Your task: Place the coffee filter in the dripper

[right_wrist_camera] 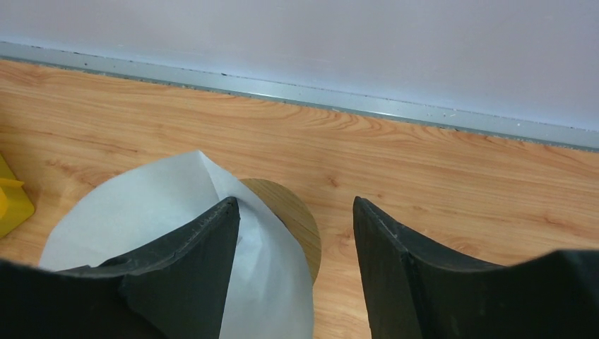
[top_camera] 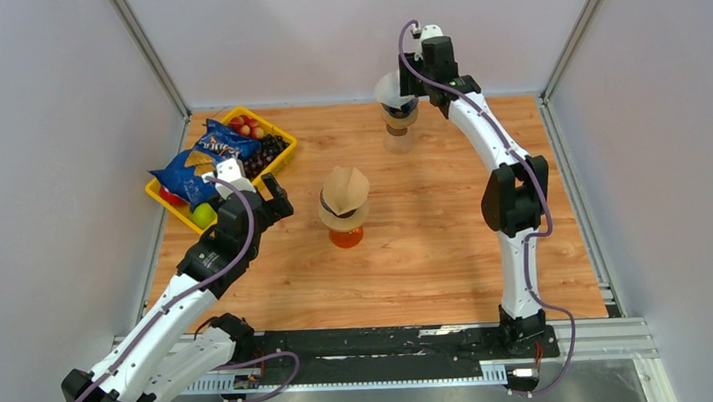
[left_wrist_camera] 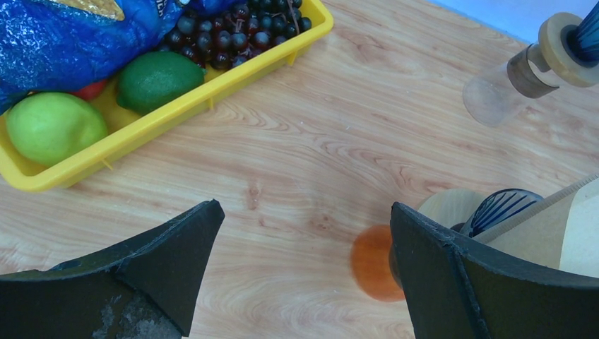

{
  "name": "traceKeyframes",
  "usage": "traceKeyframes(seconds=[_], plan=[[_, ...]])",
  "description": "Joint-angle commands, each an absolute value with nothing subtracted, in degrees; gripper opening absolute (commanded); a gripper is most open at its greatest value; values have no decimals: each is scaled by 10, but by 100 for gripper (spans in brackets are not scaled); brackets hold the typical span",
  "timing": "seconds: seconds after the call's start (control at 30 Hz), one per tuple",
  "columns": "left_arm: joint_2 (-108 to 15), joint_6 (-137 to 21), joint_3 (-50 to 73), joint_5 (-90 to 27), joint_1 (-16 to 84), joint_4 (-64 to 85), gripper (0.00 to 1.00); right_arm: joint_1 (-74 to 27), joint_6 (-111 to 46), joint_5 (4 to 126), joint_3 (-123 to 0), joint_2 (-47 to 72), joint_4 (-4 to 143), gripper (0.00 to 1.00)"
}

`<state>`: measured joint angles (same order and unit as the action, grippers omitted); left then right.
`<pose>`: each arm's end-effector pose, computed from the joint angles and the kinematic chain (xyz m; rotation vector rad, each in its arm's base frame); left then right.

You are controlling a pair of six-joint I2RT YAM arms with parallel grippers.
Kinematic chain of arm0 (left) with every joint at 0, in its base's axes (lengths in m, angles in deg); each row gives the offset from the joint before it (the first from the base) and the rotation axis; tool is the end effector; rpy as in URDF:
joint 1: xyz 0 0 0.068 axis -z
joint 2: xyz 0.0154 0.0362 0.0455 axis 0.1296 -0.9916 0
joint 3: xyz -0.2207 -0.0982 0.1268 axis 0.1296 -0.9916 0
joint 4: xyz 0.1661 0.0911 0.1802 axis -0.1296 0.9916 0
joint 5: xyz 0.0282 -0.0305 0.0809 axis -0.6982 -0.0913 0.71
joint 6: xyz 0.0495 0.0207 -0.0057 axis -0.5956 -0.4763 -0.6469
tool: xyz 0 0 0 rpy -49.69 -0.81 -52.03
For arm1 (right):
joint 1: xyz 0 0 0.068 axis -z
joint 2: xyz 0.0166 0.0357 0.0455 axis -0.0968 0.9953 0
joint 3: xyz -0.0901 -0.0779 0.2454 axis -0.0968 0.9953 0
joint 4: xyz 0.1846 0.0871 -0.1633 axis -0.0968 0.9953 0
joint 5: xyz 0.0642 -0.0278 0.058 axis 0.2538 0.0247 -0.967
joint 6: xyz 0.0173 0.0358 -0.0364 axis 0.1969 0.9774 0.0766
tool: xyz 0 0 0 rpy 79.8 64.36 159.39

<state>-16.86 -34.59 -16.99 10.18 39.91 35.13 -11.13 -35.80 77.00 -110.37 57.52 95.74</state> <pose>0.1597 -0.0782 0.3108 -0.4103 1.8813 -0.2072 0.4965 0.1460 0.3303 -0.1867 2.0543 0.1381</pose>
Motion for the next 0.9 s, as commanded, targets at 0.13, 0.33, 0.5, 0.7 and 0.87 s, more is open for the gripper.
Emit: traceKeyframes(seconds=[0.13,0.33,0.5,0.7,0.87], plan=[[-169,-350,-166,98,395,348,100,-111,-353,726,-1115,537,923,64],[-160,-346,-165,97,395,352,100,-111,-342,655,-1056,452,923,70],[-148,-343,-153,85,395,359,100,-111,-339,662,-1017,384,923,76],[-122,-330,-141,78,396,382,100,-111,-342,711,-934,280,921,99],[-100,-320,-138,82,395,410,100,-108,-318,763,-811,167,885,100]])
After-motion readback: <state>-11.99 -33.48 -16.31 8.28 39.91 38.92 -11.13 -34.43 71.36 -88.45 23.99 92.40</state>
